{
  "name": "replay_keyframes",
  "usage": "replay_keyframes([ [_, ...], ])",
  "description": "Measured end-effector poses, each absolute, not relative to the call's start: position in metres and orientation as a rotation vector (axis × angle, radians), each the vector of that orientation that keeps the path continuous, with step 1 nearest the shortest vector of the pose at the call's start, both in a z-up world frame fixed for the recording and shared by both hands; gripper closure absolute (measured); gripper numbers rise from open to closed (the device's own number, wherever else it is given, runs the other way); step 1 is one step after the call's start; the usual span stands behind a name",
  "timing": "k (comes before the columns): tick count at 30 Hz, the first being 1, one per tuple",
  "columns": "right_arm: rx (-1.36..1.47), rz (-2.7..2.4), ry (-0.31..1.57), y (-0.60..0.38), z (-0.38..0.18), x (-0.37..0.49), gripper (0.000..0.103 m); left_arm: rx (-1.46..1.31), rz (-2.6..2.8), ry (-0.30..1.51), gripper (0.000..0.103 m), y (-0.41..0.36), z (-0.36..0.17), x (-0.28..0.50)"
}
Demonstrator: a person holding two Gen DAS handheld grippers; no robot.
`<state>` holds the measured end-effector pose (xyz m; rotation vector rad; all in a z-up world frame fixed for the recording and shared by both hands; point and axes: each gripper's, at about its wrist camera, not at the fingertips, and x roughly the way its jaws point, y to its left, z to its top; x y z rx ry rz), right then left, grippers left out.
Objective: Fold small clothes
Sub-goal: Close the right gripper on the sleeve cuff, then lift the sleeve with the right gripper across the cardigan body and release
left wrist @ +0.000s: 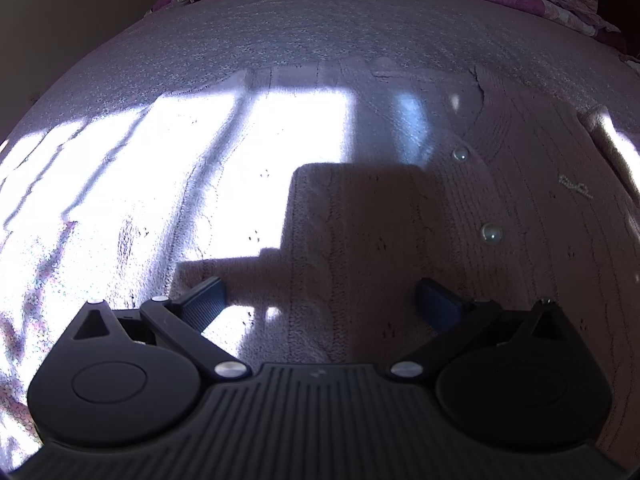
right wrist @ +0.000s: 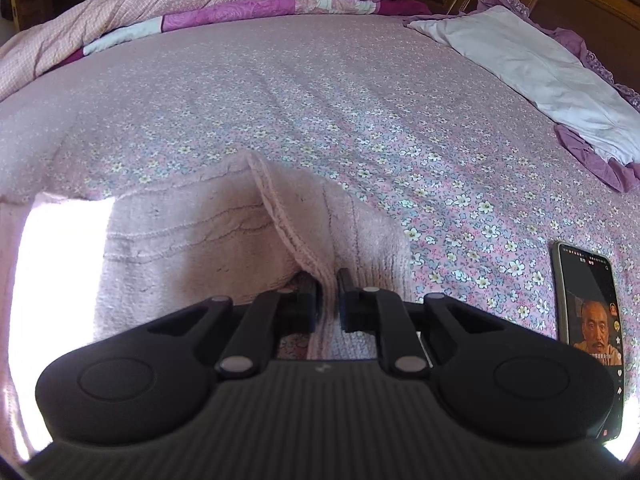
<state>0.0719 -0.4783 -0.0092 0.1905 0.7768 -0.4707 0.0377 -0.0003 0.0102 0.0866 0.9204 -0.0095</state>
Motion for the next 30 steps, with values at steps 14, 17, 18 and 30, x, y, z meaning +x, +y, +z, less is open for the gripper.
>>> replay_keyframes([
  [14,0.663,-0.175,0.596,-0.467,0.06,0.018,0.095,0.052,-0.015,0.887,0.0,0.013,0.029,0.028],
  [17,0.709,-0.077,0.571,-0.452,0.077,0.019,0.095,0.046,-0.013,0.881,0.0,0.015,0.031,0.025],
  [18,0.72,-0.05,0.564,-0.447,0.081,0.021,0.095,0.043,-0.011,0.878,0.0,0.017,0.032,0.024],
  [30,0.782,0.245,0.556,-0.366,0.126,0.063,0.095,0.008,0.051,0.859,0.0,0.044,0.043,0.015],
])
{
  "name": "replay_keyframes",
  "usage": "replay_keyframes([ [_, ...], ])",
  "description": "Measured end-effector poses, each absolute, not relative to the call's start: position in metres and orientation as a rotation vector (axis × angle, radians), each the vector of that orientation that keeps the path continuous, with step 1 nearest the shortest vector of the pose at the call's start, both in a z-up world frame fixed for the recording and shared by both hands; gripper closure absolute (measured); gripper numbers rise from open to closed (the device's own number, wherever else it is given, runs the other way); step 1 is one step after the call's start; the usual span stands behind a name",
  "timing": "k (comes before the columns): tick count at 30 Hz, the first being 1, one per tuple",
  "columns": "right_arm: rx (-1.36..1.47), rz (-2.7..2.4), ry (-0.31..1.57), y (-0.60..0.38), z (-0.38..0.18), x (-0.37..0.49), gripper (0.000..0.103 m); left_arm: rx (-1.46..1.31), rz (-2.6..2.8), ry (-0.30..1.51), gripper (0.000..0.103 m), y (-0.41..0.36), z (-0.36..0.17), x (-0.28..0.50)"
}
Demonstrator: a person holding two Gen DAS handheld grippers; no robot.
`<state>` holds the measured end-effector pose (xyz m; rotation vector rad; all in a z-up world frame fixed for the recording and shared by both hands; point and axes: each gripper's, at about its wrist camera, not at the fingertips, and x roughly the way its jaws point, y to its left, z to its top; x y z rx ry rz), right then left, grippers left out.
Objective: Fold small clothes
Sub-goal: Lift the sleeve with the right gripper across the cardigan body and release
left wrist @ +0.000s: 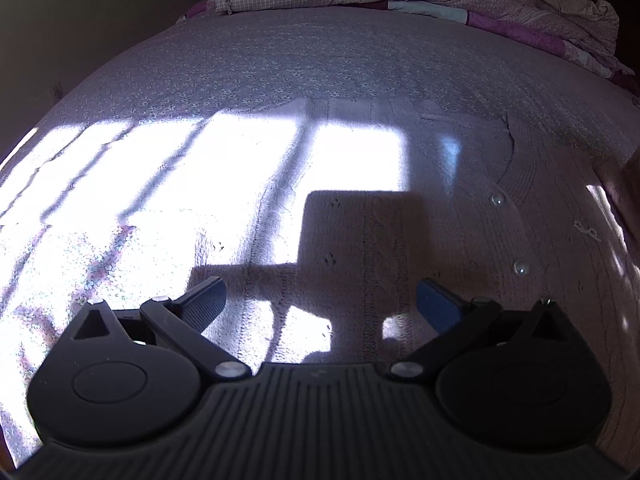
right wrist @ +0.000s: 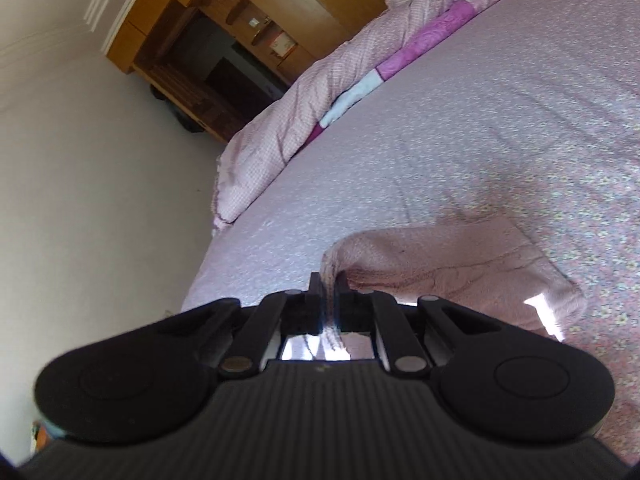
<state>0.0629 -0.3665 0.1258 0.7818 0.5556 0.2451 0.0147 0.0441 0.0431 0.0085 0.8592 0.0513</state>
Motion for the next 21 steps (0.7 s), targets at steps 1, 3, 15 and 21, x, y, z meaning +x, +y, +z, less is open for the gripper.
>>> replay_keyframes([
  [1,0.785,0.266,0.556,-0.359,0.13,0.066,0.095,0.004,0.058,0.86,0.0,0.048,0.043,0.014],
  [3,0.778,0.307,0.552,-0.343,0.14,0.073,0.095,-0.007,0.073,0.859,0.0,0.055,0.044,0.012],
  [15,0.844,0.436,0.55,-0.252,0.15,0.126,0.095,-0.065,0.166,0.851,0.0,0.106,0.045,0.006],
  [21,0.835,0.433,0.662,-0.206,0.107,0.153,0.095,-0.086,0.202,0.857,0.0,0.128,0.041,0.005],
])
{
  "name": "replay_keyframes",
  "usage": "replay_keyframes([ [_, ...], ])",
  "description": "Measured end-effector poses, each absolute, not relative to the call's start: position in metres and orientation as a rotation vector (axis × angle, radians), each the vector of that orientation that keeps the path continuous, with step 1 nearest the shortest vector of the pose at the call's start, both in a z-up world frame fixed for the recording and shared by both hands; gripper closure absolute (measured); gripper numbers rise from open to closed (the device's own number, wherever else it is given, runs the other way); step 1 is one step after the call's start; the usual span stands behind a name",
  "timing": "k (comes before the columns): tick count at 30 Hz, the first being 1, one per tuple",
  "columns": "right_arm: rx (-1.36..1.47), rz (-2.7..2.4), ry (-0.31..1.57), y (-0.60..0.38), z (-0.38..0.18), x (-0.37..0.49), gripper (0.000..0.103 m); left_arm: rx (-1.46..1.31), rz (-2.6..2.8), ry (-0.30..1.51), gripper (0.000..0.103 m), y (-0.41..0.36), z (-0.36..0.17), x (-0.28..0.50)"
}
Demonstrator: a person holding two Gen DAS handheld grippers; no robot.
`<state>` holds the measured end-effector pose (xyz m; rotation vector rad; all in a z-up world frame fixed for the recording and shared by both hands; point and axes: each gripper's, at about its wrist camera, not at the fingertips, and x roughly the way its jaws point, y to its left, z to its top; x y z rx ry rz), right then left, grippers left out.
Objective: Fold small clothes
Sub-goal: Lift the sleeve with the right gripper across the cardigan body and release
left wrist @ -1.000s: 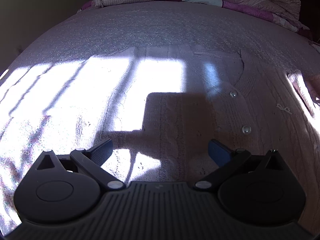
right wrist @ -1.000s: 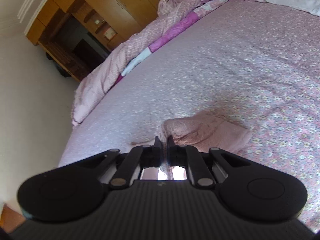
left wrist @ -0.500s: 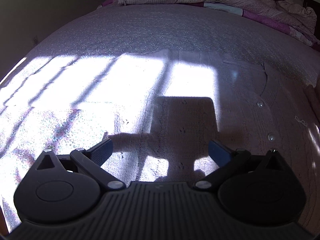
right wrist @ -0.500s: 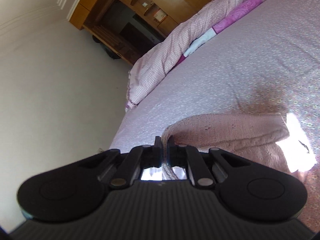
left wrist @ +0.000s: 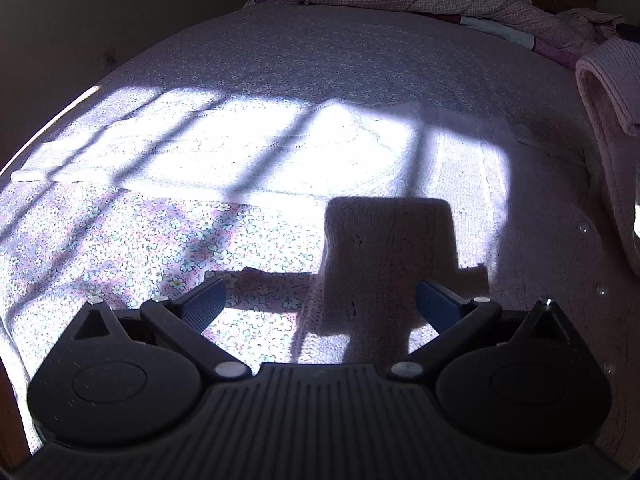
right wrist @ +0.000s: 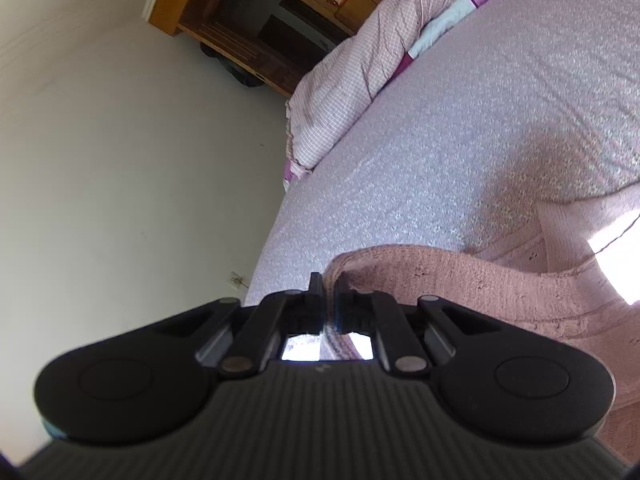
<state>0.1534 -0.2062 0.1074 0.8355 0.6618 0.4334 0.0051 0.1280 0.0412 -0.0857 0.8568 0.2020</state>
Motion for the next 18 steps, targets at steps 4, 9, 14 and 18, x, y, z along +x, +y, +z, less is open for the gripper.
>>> replay_keyframes([
  [4,0.812,0.42,0.763,-0.18,0.068,0.17,0.095,-0.09,0.21,0.865,0.0,0.139,0.036,0.004],
  [9,0.749,0.41,0.856,-0.153,0.03,0.18,0.095,-0.089,0.213,0.872,0.0,0.142,0.031,0.007],
  [14,0.691,0.395,0.895,-0.139,0.016,0.181,0.092,-0.081,0.205,0.869,0.0,0.14,0.031,0.016],
  [18,0.622,0.387,0.876,-0.139,0.02,0.178,0.091,-0.075,0.184,0.858,0.0,0.137,0.034,0.022],
])
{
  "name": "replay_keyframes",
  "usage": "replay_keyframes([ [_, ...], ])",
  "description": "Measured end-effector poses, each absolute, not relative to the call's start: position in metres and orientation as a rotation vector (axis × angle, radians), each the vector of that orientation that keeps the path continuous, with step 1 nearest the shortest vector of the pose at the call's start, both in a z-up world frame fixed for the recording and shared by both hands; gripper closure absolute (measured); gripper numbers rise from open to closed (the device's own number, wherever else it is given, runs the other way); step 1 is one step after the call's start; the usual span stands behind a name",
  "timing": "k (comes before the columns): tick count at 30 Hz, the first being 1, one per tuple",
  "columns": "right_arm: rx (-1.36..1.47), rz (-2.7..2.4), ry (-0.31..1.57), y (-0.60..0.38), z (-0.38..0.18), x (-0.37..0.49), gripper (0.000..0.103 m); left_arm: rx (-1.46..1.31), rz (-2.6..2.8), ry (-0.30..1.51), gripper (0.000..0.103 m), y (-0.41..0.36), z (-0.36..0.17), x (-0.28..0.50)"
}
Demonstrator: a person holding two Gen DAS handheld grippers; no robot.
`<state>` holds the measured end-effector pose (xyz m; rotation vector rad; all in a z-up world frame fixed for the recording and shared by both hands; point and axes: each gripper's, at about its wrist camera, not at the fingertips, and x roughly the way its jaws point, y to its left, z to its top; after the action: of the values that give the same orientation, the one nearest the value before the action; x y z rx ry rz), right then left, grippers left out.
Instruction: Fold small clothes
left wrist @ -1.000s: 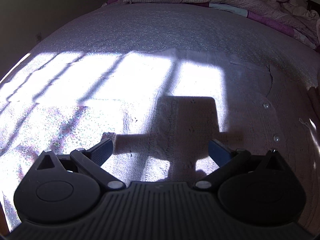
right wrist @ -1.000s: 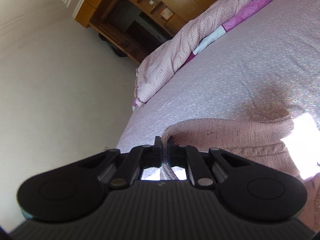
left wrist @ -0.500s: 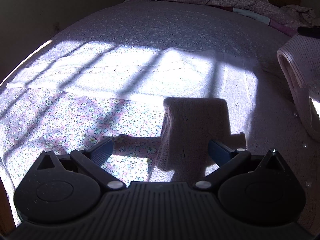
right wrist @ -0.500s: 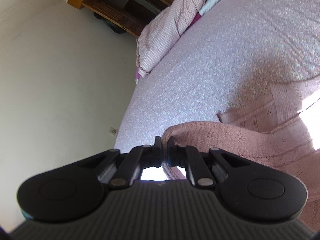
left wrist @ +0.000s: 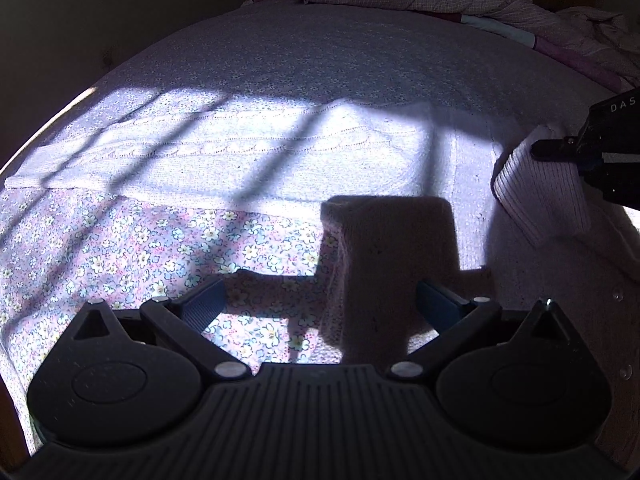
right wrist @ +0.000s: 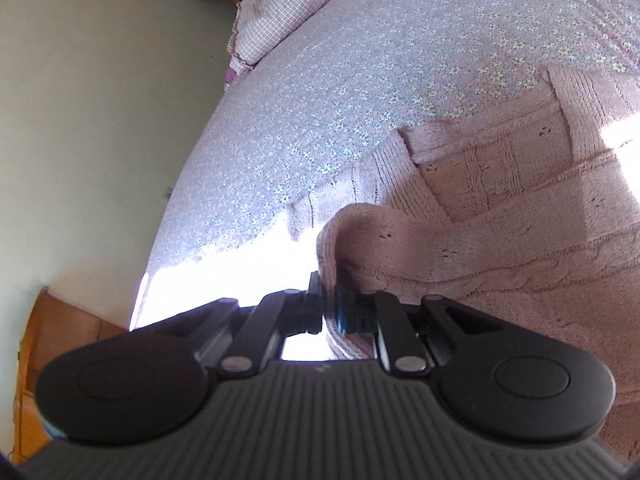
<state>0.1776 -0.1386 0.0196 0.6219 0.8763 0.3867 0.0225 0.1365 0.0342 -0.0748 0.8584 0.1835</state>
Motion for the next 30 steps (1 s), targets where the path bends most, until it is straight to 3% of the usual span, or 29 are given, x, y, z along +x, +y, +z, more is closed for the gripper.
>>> replay_keyframes([
  [4,0.573,0.378,0.833,-0.149,0.029,0.163,0.058,-0.059,0.154,0.848,0.0,0.127,0.039,0.029],
  [5,0.567,0.378,0.827,-0.152,0.03,0.159,0.055,-0.053,0.146,0.844,0.0,0.123,0.041,0.029],
  [18,0.412,0.189,0.803,-0.232,0.032,0.09,0.055,0.054,-0.017,0.794,0.0,0.069,0.052,0.046],
  [30,0.258,-0.041,0.8,-0.271,0.009,0.055,0.057,0.198,-0.18,0.789,0.0,-0.007,0.027,0.085],
])
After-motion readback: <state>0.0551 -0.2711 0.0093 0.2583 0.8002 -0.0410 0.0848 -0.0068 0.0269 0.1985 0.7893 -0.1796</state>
